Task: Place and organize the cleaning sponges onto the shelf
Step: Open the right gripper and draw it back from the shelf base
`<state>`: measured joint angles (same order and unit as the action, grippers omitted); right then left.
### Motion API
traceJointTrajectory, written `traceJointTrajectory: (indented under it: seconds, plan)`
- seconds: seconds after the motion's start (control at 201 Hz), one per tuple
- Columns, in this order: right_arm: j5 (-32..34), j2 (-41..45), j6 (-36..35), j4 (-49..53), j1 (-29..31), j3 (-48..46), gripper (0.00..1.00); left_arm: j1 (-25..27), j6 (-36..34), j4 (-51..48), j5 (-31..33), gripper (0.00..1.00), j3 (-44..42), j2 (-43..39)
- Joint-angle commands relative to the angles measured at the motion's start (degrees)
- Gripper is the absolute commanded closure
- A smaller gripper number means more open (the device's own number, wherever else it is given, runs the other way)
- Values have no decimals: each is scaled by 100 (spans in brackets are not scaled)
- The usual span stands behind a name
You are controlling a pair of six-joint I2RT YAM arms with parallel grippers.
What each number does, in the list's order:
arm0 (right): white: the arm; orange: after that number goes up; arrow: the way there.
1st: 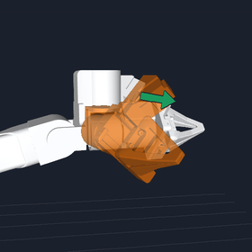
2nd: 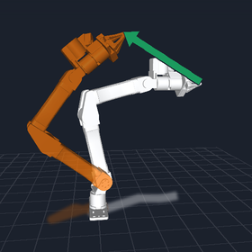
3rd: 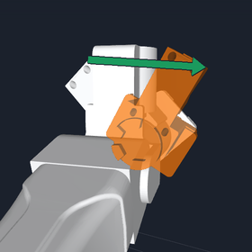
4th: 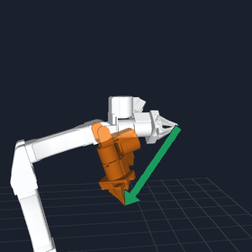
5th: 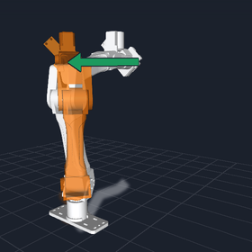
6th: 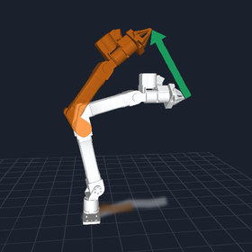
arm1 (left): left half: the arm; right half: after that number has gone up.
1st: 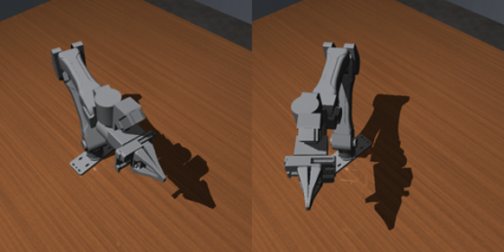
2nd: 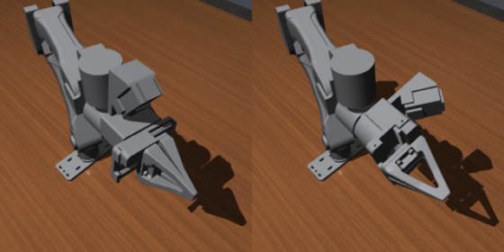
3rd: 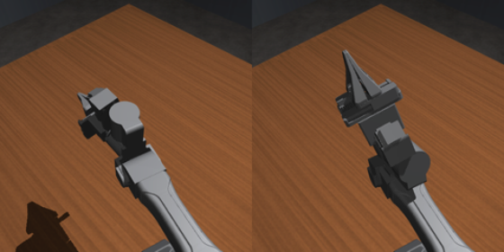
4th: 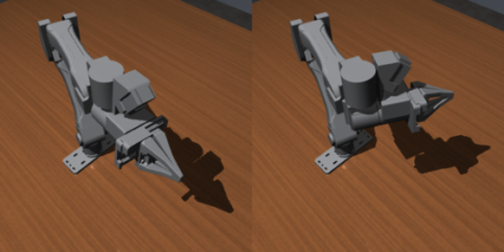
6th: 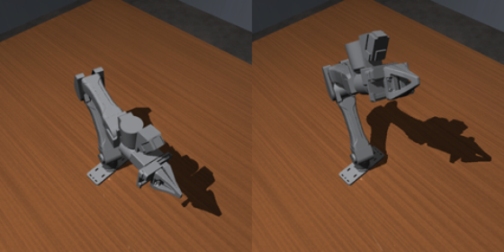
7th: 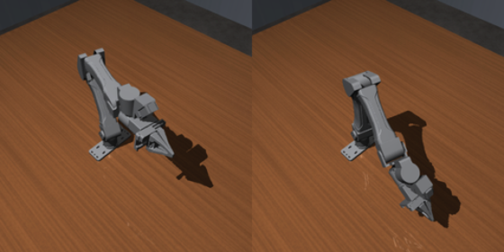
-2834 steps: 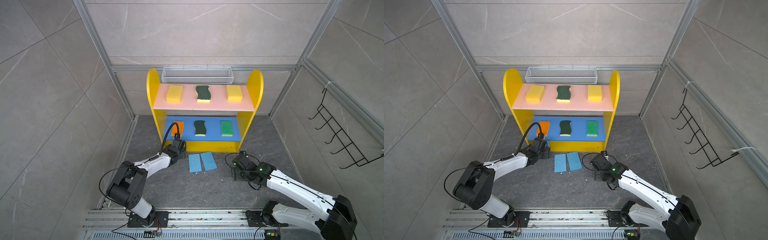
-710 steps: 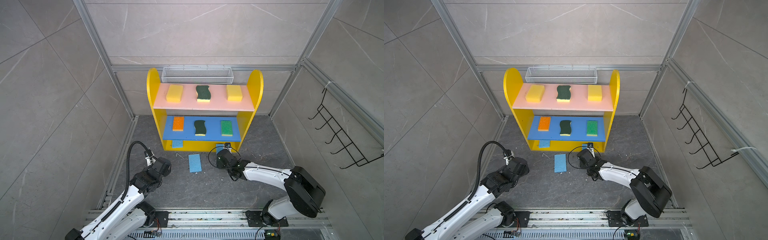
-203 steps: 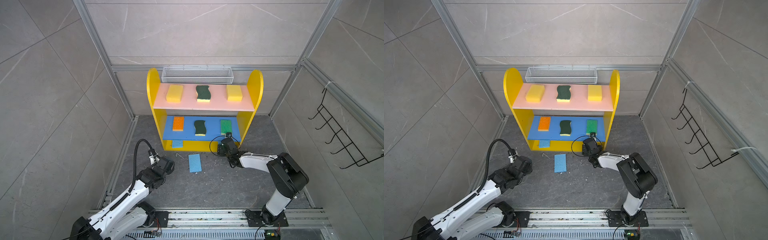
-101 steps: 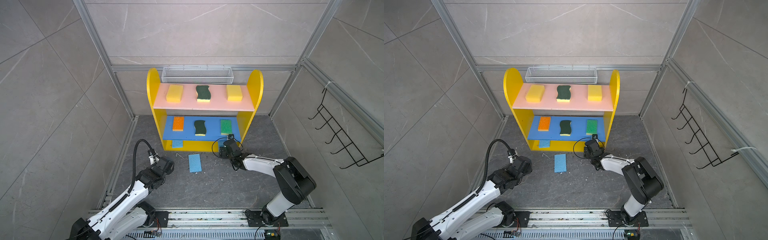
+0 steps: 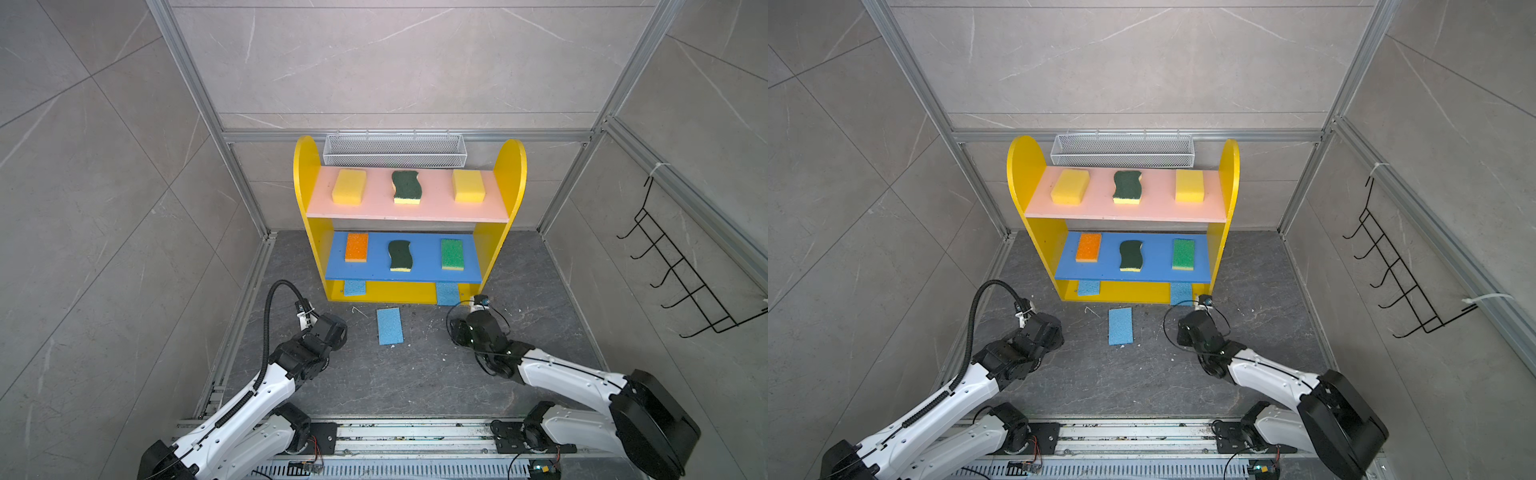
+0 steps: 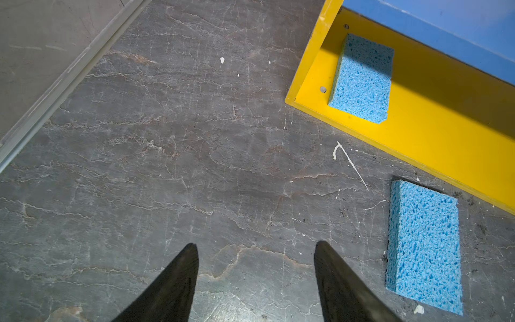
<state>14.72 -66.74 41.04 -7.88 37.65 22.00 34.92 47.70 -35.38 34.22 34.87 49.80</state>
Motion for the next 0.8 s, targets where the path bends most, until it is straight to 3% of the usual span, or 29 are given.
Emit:
traceJointTrajectory:
  seconds: [0.0,0.124,0.393,0.791]
  plan:
    - [-123,317,770,-217,146,-184,60,39,38,156,-30,31,-94,-155]
    - [-98,373,599,-12,164,-149,68,34,0,194,-20,31,-119,-198]
    - [-397,-467,880,-1239,164,-451,83,34,72,467,-117,31,-344,-152]
    - [-222,-1287,372,-1958,148,-358,100,37,-24,752,-64,31,-470,103]
